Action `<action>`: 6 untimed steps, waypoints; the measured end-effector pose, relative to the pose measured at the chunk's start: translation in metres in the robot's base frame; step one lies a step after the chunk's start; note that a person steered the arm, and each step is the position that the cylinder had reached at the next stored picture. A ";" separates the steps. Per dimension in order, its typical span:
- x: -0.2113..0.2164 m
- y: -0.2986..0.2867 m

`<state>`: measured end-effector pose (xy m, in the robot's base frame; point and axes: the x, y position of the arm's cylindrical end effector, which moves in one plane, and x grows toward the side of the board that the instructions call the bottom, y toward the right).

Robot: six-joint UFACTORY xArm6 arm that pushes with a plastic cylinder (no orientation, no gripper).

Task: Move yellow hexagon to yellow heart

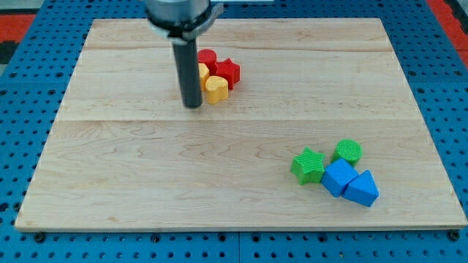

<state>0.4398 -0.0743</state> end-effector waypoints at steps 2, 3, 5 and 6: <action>0.168 0.148; 0.179 0.205; 0.141 0.307; 0.129 0.240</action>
